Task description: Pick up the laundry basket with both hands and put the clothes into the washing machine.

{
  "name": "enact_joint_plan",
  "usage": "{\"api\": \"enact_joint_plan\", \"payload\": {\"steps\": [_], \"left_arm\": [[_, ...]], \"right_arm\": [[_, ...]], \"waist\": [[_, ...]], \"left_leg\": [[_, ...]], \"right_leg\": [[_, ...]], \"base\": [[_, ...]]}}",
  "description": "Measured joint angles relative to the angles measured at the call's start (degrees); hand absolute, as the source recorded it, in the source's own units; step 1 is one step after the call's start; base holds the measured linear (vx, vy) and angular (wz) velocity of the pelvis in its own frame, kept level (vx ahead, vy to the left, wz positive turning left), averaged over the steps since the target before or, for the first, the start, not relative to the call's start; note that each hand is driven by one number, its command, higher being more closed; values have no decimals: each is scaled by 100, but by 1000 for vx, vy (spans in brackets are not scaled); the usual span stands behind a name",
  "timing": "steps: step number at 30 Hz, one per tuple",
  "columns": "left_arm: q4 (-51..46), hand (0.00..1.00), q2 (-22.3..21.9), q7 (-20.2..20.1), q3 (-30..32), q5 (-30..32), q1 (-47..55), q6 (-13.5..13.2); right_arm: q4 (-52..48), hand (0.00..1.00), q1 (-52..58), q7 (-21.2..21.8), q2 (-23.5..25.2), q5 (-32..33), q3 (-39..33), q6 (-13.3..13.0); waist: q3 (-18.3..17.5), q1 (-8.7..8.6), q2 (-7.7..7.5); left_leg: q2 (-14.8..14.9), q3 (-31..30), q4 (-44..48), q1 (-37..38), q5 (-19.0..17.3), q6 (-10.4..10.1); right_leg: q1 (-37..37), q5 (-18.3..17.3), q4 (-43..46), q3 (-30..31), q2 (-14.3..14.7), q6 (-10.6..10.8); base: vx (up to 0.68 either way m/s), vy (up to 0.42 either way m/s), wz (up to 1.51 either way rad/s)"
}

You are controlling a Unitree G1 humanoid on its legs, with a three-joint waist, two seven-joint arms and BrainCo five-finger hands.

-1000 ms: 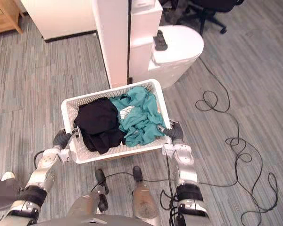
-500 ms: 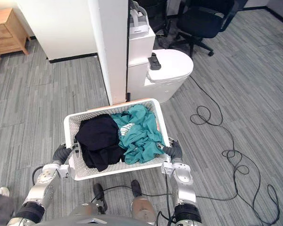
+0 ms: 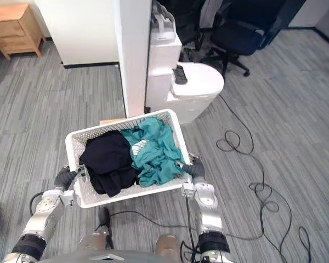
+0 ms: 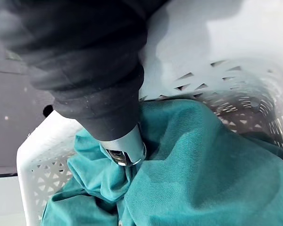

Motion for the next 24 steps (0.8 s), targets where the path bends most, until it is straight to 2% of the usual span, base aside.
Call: {"api": "enact_joint_plan", "payload": {"steps": [1, 2, 3, 5, 6, 7, 8, 9, 10, 11, 12, 13, 14, 15, 17, 20, 22, 23, 24], "left_arm": [[4, 100, -6, 3, 20, -3, 0, 0], [91, 100, -140, 34, 39, -4, -36, -3], [175, 100, -278, 40, -51, -4, 39, -3], [316, 100, -314, 38, -111, -4, 68, -3], [444, 100, -360, 36, -169, -4, 66, -3], [508, 100, -384, 38, -203, -4, 78, -1], [554, 100, -400, 37, -269, -4, 142, 1], [554, 100, -401, 36, -284, -3, 200, 1], [555, 100, -401, 36, -286, -2, 202, 1], [556, 100, -429, 30, -339, -1, 207, 4], [553, 100, -463, 28, -370, 0, 257, 5], [534, 100, -467, 28, -368, 2, 281, 5], [431, 100, -444, 29, -327, 4, 324, 4], [413, 100, -412, 29, -273, 4, 348, 4], [288, 100, -410, 29, -217, 4, 483, 4], [125, 100, -275, 30, -191, 4, 528, 4], [-38, 100, -165, 30, -206, 5, 509, 3], [-72, 100, -151, 30, -240, 11, 447, 4], [-73, 100, -147, 30, -276, 29, 404, 4]], "right_arm": [[2, 100, -14, -7, -31, -1, 40, 4], [14, 100, 3, -37, -123, 4, 78, 22], [18, 100, 204, -51, -216, 5, 68, 40], [-12, 100, 348, -48, -275, 5, 83, 39], [-13, 100, 459, -51, -293, 5, 88, 38], [-12, 100, 520, -56, -296, 5, 84, 38], [-11, 100, 636, -112, -305, 4, 81, 37], [10, 100, 713, -158, -275, 7, 76, 34], [12, 100, 720, -158, -265, 6, 73, 32], [17, 100, 730, -157, -276, 6, 64, 31], [23, 100, 768, -156, -323, 6, 63, 32], [18, 100, 784, -155, -319, 6, 66, 32], [17, 100, 765, -154, -302, 8, 69, 32], [17, 100, 733, -154, -263, 8, 71, 30], [19, 100, 653, -137, -251, 7, 126, 30], [31, 100, 664, -138, -50, 10, 108, 29], [-4, 100, 663, -138, 50, 30, 56, 17], [-9, 100, 663, -143, 94, 72, -23, 7], [-5, 100, 691, -145, 138, 103, -99, 7]], "waist": [[-1, 38, -9], [18, -28, 115], [-49, -109, 227], [-62, -193, 233], [-58, -236, 237], [-57, -252, 238], [-59, -283, 236], [-56, -296, 176], [-39, -270, 150], [-34, -269, 164], [-45, -278, 184], [-54, -296, 201], [-44, -264, 229], [-41, -183, 224], [-46, -119, 236], [-97, -199, 10], [-200, -379, -188], [-183, -498, -235], [-165, -588, -284]], "left_leg": [[57, -14, 1, -16, 225, 35], [172, -103, 0, -63, 295, 32], [397, -266, 2, -53, 410, -44], [622, -375, 130, -92, 354, -132], [783, -603, 341, -201, 207, -184], [816, -718, 376, -207, 101, -186], [850, -889, 378, -191, -244, -143], [845, -926, 576, -263, -788, -97], [823, -943, 911, -385, -920, -97], [590, -1093, 1920, -647, -929, -84], [246, -1180, 2645, -578, -1175, -70], [130, -1215, 2729, -482, -1432, -51], [37, -1326, 2834, -287, -1840, -61], [-39, -1420, 3071, -111, -2202, -61], [-154, -1456, 3061, 193, -2633, -13], [-410, -1011, 2636, 344, -2624, 108], [-746, -719, 1990, 426, -2308, 275], [-822, -624, 1867, 430, -2217, 304], [-859, -441, 1863, 448, -2191, 318]], "right_leg": [[8, -222, -66, -11, 49, 8], [-43, -300, 61, -73, 185, -39], [-99, -384, 281, -207, 477, -188], [-131, -483, 496, -344, 706, -357], [-119, -508, 593, -461, 876, -462], [-98, -495, 597, -505, 936, -511], [-35, -433, 541, -586, 1014, -614], [26, -290, 348, -620, 958, -777], [27, -220, 281, -630, 928, -822], [30, -107, 180, -666, 830, -806], [101, -11, 70, -641, 750, -779], [125, 41, 3, -625, 740, -771], [151, 129, -89, -550, 770, -764], [160, 213, -155, -372, 800, -726], [153, 340, -328, 74, 874, -633], [145, 752, -952, 666, 665, -615], [0, 1025, -1440, 968, 348, -792], [-36, 1195, -1543, 1045, 281, -829], [-128, 1457, -1590, 1166, 267, -676]], "base": [[-150, -345, -57], [-209, -404, -3], [-212, -400, 11], [-148, -268, 13], [-127, -204, 16], [-144, -211, 17], [-94, -152, 21], [-115, -117, 16], [-116, -41, 14], [-116, 10, 6], [-74, 21, 11], [-70, 32, -8], [-82, 75, -38], [-92, 96, -62], [-97, 151, -102], [-133, 177, -93], [-90, 187, -76], [-70, 190, -71], [-35, 127, -78]]}}
